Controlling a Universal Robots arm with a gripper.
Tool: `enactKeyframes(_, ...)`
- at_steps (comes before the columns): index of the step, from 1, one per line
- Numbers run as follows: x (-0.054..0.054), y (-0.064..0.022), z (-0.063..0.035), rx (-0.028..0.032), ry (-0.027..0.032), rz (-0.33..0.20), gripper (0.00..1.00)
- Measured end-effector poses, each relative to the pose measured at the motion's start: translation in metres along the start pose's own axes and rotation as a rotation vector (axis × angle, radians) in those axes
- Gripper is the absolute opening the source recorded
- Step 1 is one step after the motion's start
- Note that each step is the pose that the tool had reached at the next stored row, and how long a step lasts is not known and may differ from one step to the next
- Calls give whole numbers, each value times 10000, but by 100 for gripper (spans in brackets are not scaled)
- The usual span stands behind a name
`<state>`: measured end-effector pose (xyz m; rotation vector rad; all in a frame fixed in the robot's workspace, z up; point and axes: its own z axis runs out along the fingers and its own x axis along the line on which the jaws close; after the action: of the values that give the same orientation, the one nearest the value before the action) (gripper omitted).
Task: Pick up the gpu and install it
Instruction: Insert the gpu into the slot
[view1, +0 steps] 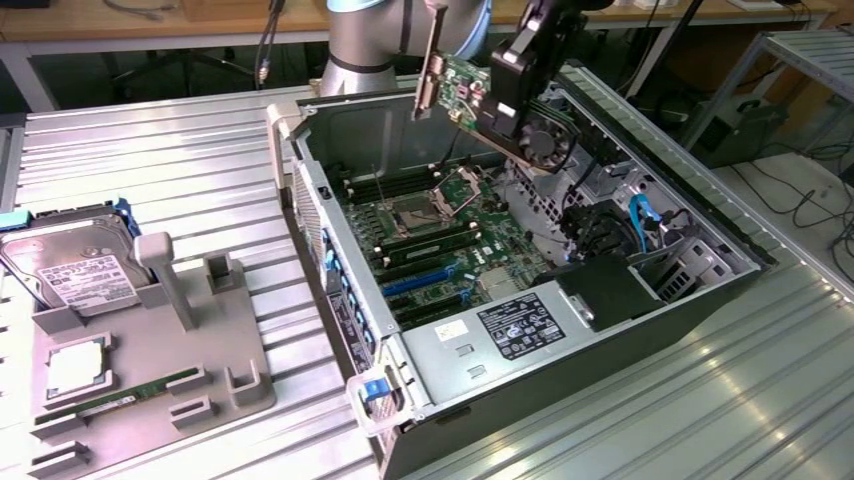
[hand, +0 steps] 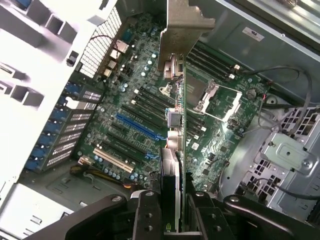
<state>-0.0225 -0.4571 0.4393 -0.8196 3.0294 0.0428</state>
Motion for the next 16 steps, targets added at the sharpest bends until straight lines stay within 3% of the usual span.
enactKeyframes(16, 4, -6, 0, -17, 44, -1722, 27)
